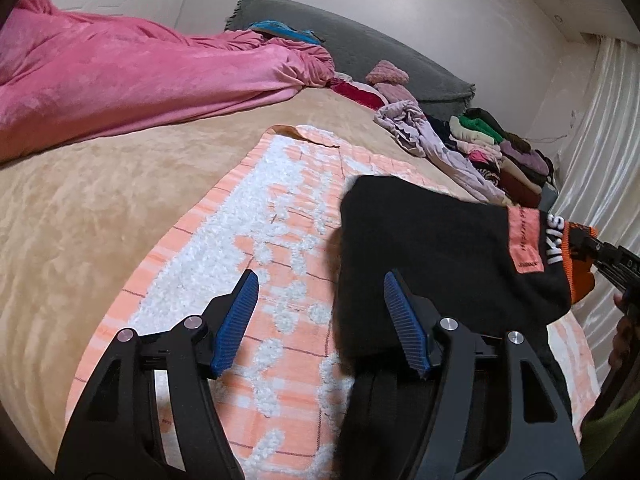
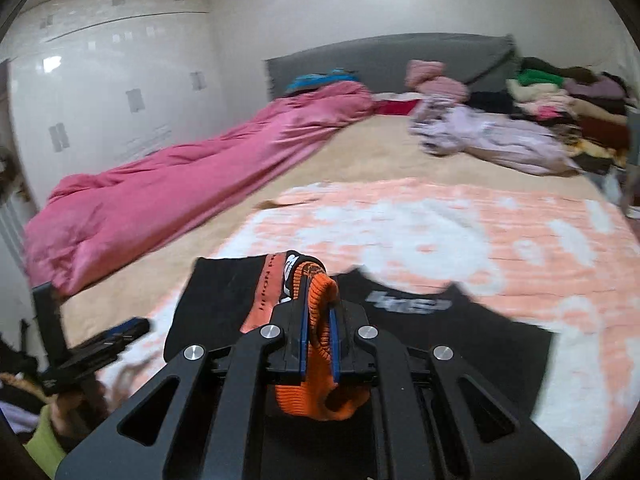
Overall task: Fold small clothes
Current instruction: 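Grasp the placed orange cuff with the right tool and reposition it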
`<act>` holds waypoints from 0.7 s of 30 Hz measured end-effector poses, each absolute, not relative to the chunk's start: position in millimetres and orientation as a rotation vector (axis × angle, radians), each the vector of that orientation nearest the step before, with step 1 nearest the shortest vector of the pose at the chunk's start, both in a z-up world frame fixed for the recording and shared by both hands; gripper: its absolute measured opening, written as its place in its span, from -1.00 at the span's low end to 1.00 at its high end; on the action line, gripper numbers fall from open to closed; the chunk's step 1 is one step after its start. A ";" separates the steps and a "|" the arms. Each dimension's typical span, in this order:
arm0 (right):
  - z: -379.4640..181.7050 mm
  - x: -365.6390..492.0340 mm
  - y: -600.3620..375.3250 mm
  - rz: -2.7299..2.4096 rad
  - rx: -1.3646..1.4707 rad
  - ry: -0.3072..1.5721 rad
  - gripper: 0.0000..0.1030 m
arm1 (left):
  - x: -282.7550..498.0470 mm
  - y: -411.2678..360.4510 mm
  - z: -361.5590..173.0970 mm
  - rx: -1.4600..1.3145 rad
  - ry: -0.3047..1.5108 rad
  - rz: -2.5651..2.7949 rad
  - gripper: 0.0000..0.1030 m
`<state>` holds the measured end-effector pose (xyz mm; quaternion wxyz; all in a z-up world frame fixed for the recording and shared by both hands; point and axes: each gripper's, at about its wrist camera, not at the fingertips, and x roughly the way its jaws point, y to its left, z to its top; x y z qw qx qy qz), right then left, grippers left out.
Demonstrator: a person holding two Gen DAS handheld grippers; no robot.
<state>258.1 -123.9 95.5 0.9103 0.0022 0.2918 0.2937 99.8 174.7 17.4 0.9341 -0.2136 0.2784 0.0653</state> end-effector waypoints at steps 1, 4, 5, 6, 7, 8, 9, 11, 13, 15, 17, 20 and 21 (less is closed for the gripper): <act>93.9 262.7 -133.8 0.575 0.006 0.608 -0.86 | 100.7 172.7 16.9 -0.431 0.574 0.128 0.11; 84.3 270.7 -160.8 0.488 -0.003 0.640 -0.86 | 103.4 167.3 15.0 -0.415 0.585 0.118 0.11; 78.3 274.6 -168.4 0.460 -0.011 0.659 -0.86 | 104.5 164.2 14.4 -0.405 0.590 0.113 0.11; 71.0 278.8 -174.0 0.438 -0.019 0.687 -0.86 | 105.5 161.3 13.7 -0.394 0.594 0.110 0.11; 65.2 280.3 -176.2 0.428 -0.019 0.702 -0.86 | 106.5 158.5 13.1 -0.386 0.598 0.106 0.11; 57.0 284.2 -181.3 0.413 -0.018 0.724 -0.86 | 107.6 155.3 12.5 -0.375 0.603 0.101 0.11; 49.8 285.0 -182.6 0.401 -0.023 0.739 -0.86 | 108.4 152.6 12.1 -0.367 0.607 0.099 0.11; 37.9 288.8 -183.2 0.384 -0.021 0.765 -0.86 | 112.4 145.7 10.6 -0.345 0.622 0.086 0.11; 24.8 293.7 -185.9 0.366 -0.013 0.795 -0.85 | 119.9 137.6 11.0 -0.322 0.644 0.067 0.12; 16.8 295.9 -189.3 0.353 -0.002 0.818 -0.84 | 131.9 126.1 15.1 -0.296 0.667 0.044 0.12; 8.0 302.2 -194.8 0.330 0.010 0.843 -0.84 | 144.4 113.3 19.4 -0.260 0.694 0.033 0.12; -4.3 309.6 -202.0 0.300 0.021 0.873 -0.84 | 170.6 89.7 20.7 -0.214 0.743 -0.007 0.12; -8.8 311.6 -204.7 0.296 0.029 0.880 -0.84 | 175.7 85.7 19.3 -0.207 0.753 -0.012 0.12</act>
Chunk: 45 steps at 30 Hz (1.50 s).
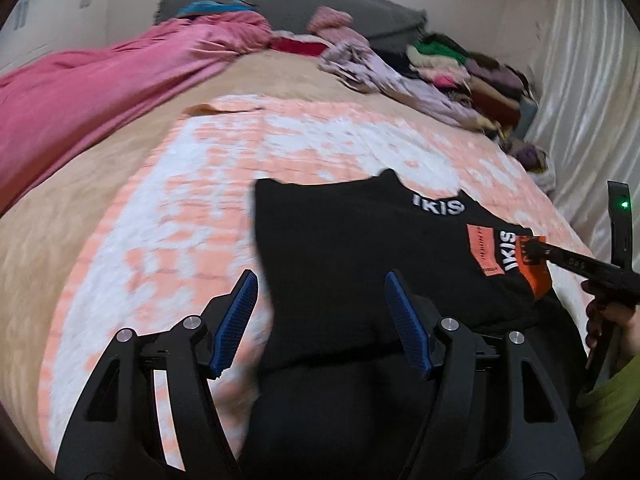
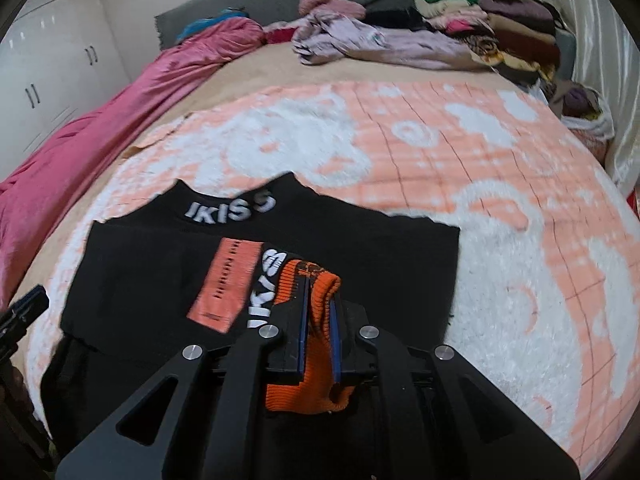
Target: Fold small clothes
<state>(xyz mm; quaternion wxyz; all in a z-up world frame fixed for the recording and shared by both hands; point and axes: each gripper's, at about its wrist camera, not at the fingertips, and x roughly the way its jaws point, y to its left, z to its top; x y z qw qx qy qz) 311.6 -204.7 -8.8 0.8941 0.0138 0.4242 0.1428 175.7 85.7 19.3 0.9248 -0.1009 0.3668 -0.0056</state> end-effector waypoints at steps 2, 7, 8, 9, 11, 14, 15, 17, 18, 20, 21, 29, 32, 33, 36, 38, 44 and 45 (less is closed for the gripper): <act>-15.8 315.4 -210.1 0.282 0.052 0.891 -0.77 | 193.8 75.5 12.6 -0.200 0.787 -0.026 0.12; -19.2 310.7 -230.7 0.294 0.171 0.889 -0.38 | 212.7 71.3 -16.6 -0.204 0.852 -0.052 0.12; -18.0 306.1 -237.3 0.315 0.209 0.878 -0.32 | 211.7 73.2 -22.5 -0.206 0.850 -0.061 0.12; -16.7 302.9 -241.1 0.336 0.235 0.872 -0.18 | 209.8 75.1 -25.5 -0.212 0.841 -0.073 0.13; -16.6 298.7 -244.6 0.375 0.262 0.877 -0.09 | 207.9 76.1 -24.6 -0.220 0.833 -0.084 0.13; -27.2 296.5 -241.3 0.395 0.274 0.929 -0.09 | 204.0 75.5 -23.4 -0.216 0.821 -0.086 0.13; -30.9 296.1 -239.3 0.393 0.276 0.940 -0.09 | 202.6 75.7 -23.2 -0.216 0.816 -0.087 0.13; -35.1 293.9 -233.6 0.391 0.263 0.944 -0.38 | 199.7 75.9 -21.8 -0.214 0.806 -0.091 0.13; -34.4 292.4 -230.6 0.383 0.245 0.935 -0.65 | 198.7 76.1 -21.2 -0.212 0.803 -0.095 0.13; -30.5 289.6 -231.0 0.380 0.251 0.912 -0.80 | 197.4 76.3 -20.2 -0.205 0.802 -0.101 0.13; -27.6 287.3 -232.1 0.391 0.260 0.904 -0.83 | 197.0 76.9 -20.2 -0.203 0.803 -0.104 0.13; -21.3 273.3 -232.8 0.304 0.125 0.891 -0.82 | 193.4 74.1 -20.0 -0.180 0.805 -0.100 0.15; -36.5 276.2 -229.1 0.269 0.069 0.904 -0.80 | 194.7 74.9 -22.9 -0.187 0.811 -0.105 0.16; -37.0 275.9 -229.5 0.261 0.065 0.897 -0.76 | 194.7 75.4 -23.2 -0.191 0.811 -0.106 0.16; -35.6 273.6 -225.5 0.228 0.006 0.883 -0.62 | 194.6 75.1 -23.2 -0.189 0.808 -0.104 0.16; -33.9 272.8 -224.0 0.220 -0.003 0.885 -0.53 | 193.3 76.3 -22.6 -0.187 0.803 -0.106 0.16; -9.1 256.1 -220.8 0.236 0.035 0.784 -0.22 | 176.3 77.9 -7.2 -0.187 0.750 -0.114 0.20; -5.8 253.4 -216.0 0.256 0.033 0.772 -0.16 | 173.7 77.2 -3.6 -0.184 0.736 -0.115 0.20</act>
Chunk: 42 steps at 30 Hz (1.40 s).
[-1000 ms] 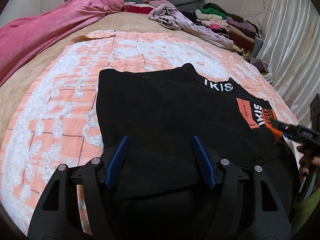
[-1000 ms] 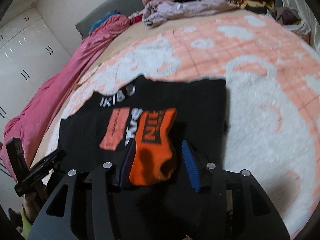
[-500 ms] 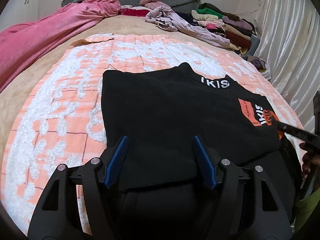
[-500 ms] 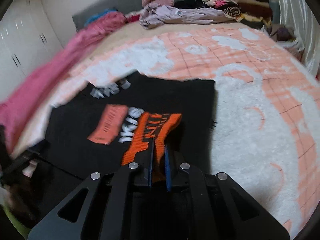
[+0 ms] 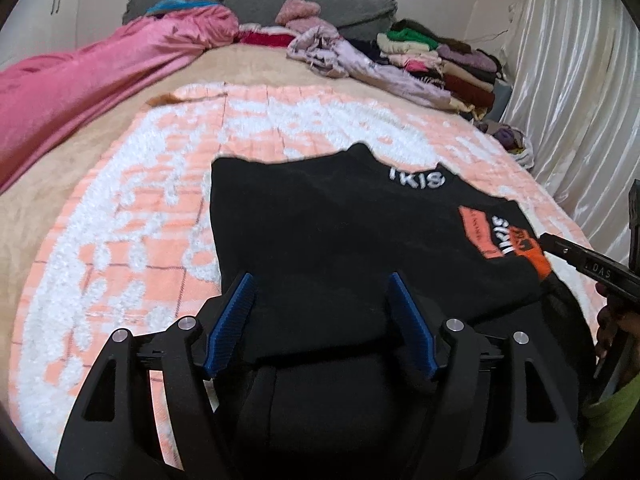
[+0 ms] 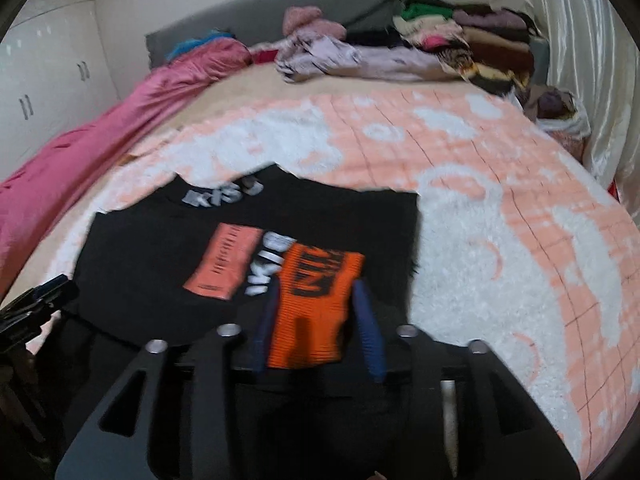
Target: Fold small clothes
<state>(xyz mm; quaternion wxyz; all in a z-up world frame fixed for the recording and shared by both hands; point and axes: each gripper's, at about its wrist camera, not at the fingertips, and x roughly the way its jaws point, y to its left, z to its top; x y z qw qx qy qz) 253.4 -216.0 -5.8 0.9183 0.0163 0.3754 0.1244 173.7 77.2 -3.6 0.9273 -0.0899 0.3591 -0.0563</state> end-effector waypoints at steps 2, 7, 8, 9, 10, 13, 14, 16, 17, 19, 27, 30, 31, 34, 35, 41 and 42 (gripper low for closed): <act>-3.5 252.8 -204.7 0.298 0.024 0.768 -0.16 | 168.1 72.9 3.5 -0.170 0.705 -0.132 0.21; -2.5 253.9 -172.4 0.368 -0.042 0.762 -0.15 | 163.6 50.4 2.5 -0.067 0.712 -0.167 0.24; -4.2 256.5 -165.6 0.385 -0.047 0.768 -0.14 | 164.4 45.0 -0.3 -0.035 0.724 -0.165 0.27; -6.3 257.8 -161.4 0.393 -0.053 0.775 -0.13 | 165.1 40.3 -2.5 -0.011 0.736 -0.163 0.30; -9.3 259.8 -156.9 0.397 -0.066 0.785 -0.11 | 165.7 38.1 -5.3 0.004 0.748 -0.160 0.32; -22.5 264.2 -150.0 0.372 -0.124 0.821 -0.04 | 170.0 34.8 -16.8 0.047 0.801 -0.128 0.37; -30.3 266.8 -149.3 0.350 -0.150 0.837 -0.04 | 170.3 34.2 -17.9 0.054 0.805 -0.127 0.37; -39.6 269.2 -153.3 0.338 -0.144 0.846 0.05 | 170.1 33.8 -17.6 0.057 0.803 -0.127 0.37; -41.0 269.7 -155.6 0.341 -0.124 0.845 0.05 | 170.0 34.3 -17.3 0.056 0.802 -0.128 0.38; -39.7 269.3 -155.5 0.344 -0.119 0.844 0.06 | 169.2 36.2 -16.8 0.049 0.800 -0.130 0.38; -26.7 261.3 -164.9 0.359 -0.030 0.826 0.33 | 160.6 49.8 -1.9 -0.036 0.738 -0.147 0.40; -23.7 258.7 -167.8 0.351 -0.012 0.822 0.57 | 157.6 54.2 1.3 -0.052 0.724 -0.130 0.50; -23.0 257.5 -168.3 0.350 -0.008 0.820 0.61 | 156.7 55.6 1.7 -0.054 0.722 -0.125 0.50; -21.1 254.8 -169.6 0.343 -0.001 0.818 0.67 | 153.6 58.2 4.2 -0.055 0.714 -0.107 0.57; -20.1 253.4 -169.8 0.340 0.001 0.817 0.67 | 152.3 60.1 5.0 -0.057 0.711 -0.104 0.63; -18.4 249.7 -170.0 0.322 0.003 0.815 0.85 | 145.5 71.8 9.6 -0.090 0.689 -0.071 0.81; -17.7 248.3 -170.0 0.318 0.005 0.811 0.85 | 144.7 73.7 10.0 -0.093 0.687 -0.064 0.81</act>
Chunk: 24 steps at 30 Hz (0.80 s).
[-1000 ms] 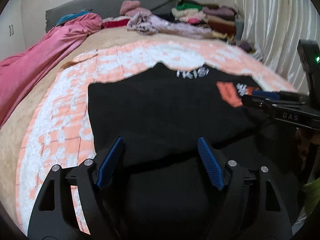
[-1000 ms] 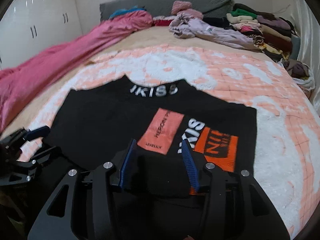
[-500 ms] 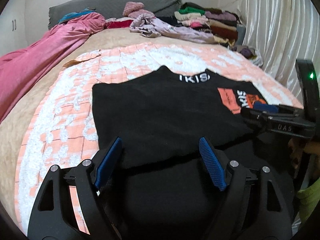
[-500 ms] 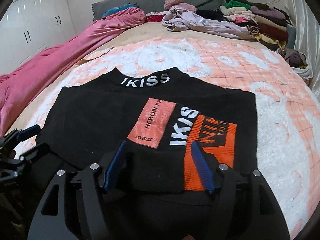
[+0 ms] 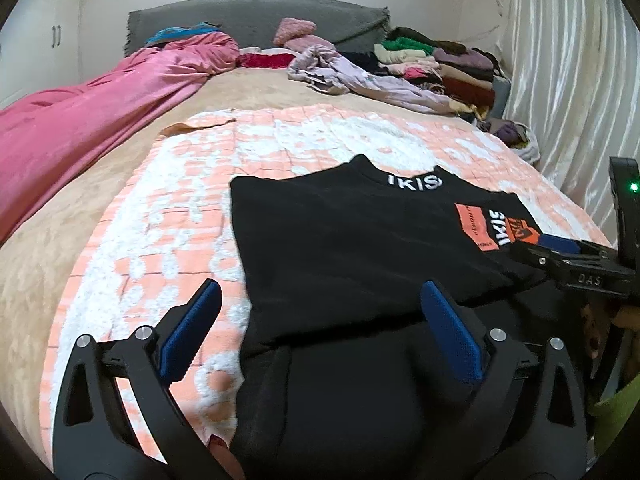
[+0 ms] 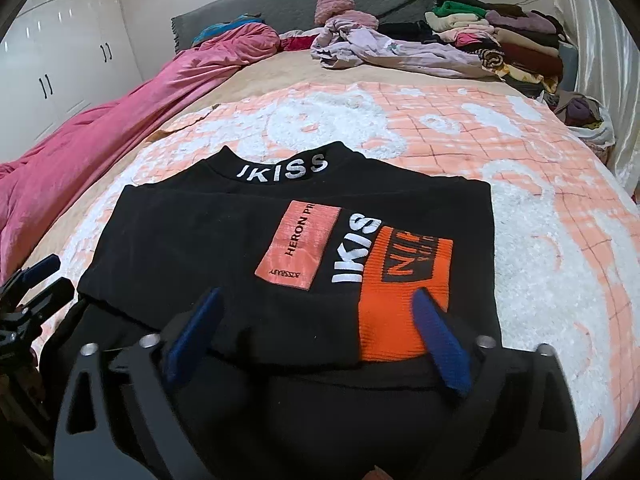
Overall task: Fold small clothes
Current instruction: 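Open the right tool and withdraw it from the flattened cuff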
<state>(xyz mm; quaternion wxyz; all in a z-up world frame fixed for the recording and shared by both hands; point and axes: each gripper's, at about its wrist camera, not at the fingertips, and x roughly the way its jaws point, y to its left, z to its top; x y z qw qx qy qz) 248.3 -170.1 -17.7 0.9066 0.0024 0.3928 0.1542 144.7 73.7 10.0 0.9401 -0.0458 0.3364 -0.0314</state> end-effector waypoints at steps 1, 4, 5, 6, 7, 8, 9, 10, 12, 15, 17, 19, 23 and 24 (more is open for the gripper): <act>-17.2 247.7 -169.9 0.318 0.006 0.810 0.85 | 143.7 75.4 10.4 -0.096 0.685 -0.056 0.81; -16.1 244.9 -167.8 0.321 0.003 0.814 0.86 | 140.3 81.7 11.8 -0.106 0.680 -0.043 0.81; -15.7 244.1 -167.4 0.321 0.001 0.813 0.86 | 139.7 83.0 12.1 -0.108 0.679 -0.040 0.81; -15.0 243.0 -166.5 0.325 -0.001 0.814 0.86 | 137.9 84.7 12.7 -0.111 0.677 -0.035 0.81; -14.6 242.5 -165.9 0.325 -0.004 0.814 0.87 | 136.4 85.9 13.3 -0.114 0.675 -0.033 0.81; -13.7 241.1 -165.0 0.326 -0.008 0.811 0.87 | 135.0 87.3 13.5 -0.118 0.674 -0.032 0.81; -12.8 239.7 -164.2 0.327 -0.011 0.809 0.87 | 132.8 88.6 13.7 -0.121 0.672 -0.027 0.81; -12.3 238.9 -163.8 0.328 -0.013 0.808 0.87 | 131.2 89.6 13.6 -0.124 0.671 -0.023 0.81; -10.5 236.1 -163.1 0.329 -0.015 0.802 0.88 | 126.4 91.5 13.0 -0.130 0.668 -0.012 0.81; -8.3 233.2 -163.3 0.325 -0.013 0.797 0.90 | 120.5 95.2 11.8 -0.141 0.666 -0.002 0.81; -6.4 231.9 -163.5 0.324 -0.013 0.793 0.91 | 116.1 97.7 11.3 -0.144 0.664 0.005 0.81; -3.9 229.8 -163.8 0.325 -0.014 0.789 0.91 | 112.6 99.4 11.0 -0.149 0.663 0.010 0.81; 1.7 223.8 -164.0 0.326 -0.023 0.776 0.91 | 108.1 104.5 8.4 -0.160 0.672 0.022 0.81; 2.2 223.0 -164.4 0.325 -0.023 0.775 0.91 | 107.1 105.9 7.6 -0.164 0.675 0.026 0.81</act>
